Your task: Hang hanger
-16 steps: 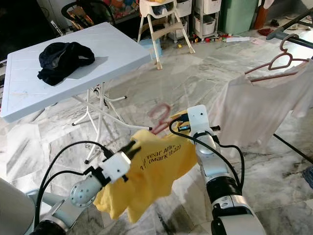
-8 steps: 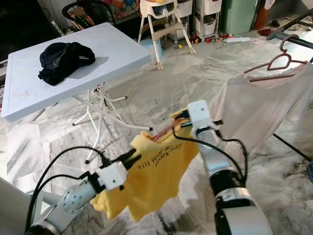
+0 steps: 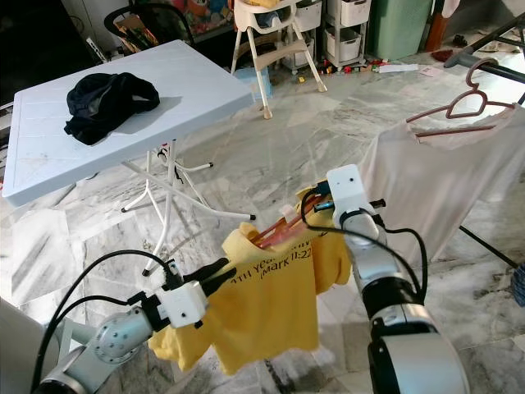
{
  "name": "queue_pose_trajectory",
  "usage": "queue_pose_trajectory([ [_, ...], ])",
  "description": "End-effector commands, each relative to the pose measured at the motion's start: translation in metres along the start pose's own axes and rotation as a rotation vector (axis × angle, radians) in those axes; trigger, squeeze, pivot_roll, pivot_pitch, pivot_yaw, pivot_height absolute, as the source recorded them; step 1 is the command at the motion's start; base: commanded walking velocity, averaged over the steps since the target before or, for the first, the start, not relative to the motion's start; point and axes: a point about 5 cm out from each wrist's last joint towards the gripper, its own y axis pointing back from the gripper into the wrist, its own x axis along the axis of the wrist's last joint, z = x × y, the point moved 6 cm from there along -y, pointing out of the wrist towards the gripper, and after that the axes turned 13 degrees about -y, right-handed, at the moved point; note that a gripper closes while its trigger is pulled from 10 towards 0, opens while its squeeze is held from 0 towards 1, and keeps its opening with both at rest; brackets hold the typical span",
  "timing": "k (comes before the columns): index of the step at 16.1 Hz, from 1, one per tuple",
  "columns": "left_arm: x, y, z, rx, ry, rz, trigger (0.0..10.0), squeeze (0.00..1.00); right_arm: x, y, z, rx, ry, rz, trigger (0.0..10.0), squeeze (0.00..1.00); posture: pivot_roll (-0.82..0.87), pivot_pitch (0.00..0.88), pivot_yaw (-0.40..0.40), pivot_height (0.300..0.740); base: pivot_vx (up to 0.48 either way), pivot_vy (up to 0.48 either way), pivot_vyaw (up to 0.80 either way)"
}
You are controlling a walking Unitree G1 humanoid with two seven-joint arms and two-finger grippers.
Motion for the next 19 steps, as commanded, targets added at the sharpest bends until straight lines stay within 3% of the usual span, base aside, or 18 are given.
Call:
queue_pose_trajectory([
  [1,0.006,0.016,0.009,-0.072,-0.009,0.052,0.0,0.00,0.031,-0.005,0.029,-0.080,0.001,0.072,0.0,0.00,-0.09,0.043,0.135,0.740,0.000,0.000,0.00],
  [3,0.012,0.023,0.009,-0.107,0.026,0.075,0.0,0.00,0.030,-0.006,0.034,-0.088,0.008,0.062,0.0,0.00,-0.08,0.044,0.132,0.740,0.000,0.000,0.00],
  [5,0.005,0.028,0.004,-0.122,-0.003,0.052,0.0,0.00,0.030,-0.006,0.037,-0.091,0.035,0.057,0.0,0.00,-0.08,0.044,0.132,0.740,0.000,0.000,0.00],
  [7,-0.012,0.026,-0.012,-0.025,0.064,-0.039,0.0,0.00,0.030,-0.006,0.030,-0.063,0.025,0.066,0.0,0.00,-0.08,0.046,0.133,0.740,0.000,0.000,0.00],
  [8,-0.016,0.024,-0.021,0.052,0.130,-0.064,0.0,0.00,0.030,-0.004,0.018,-0.018,-0.003,0.091,0.0,0.00,-0.08,0.046,0.132,0.740,0.000,0.000,0.00],
  [10,-0.019,0.019,-0.035,0.134,0.163,-0.090,0.0,0.00,0.024,0.000,0.013,0.008,-0.022,0.103,0.0,0.00,-0.08,0.047,0.132,0.740,0.000,0.000,0.00],
  [12,-0.022,0.016,-0.044,0.178,0.179,-0.106,0.0,0.00,0.018,0.004,0.012,0.022,-0.029,0.099,0.0,0.00,-0.08,0.047,0.133,0.740,0.000,0.000,0.00],
  [14,-0.028,0.016,-0.053,0.201,0.201,-0.130,0.0,0.00,0.012,0.008,0.027,-0.009,-0.038,0.086,0.0,0.00,-0.09,0.048,0.139,0.740,0.000,0.000,0.00],
  [16,-0.021,0.011,-0.045,0.114,0.218,-0.089,0.0,0.00,0.013,0.008,0.035,-0.033,-0.038,0.082,0.0,0.00,-0.10,0.047,0.144,0.740,0.000,0.000,0.00],
  [19,0.004,0.006,-0.018,-0.075,0.297,0.008,0.0,0.00,0.025,0.003,0.035,-0.050,-0.045,0.093,0.0,0.00,-0.10,0.043,0.150,0.740,0.000,0.000,0.00],
])
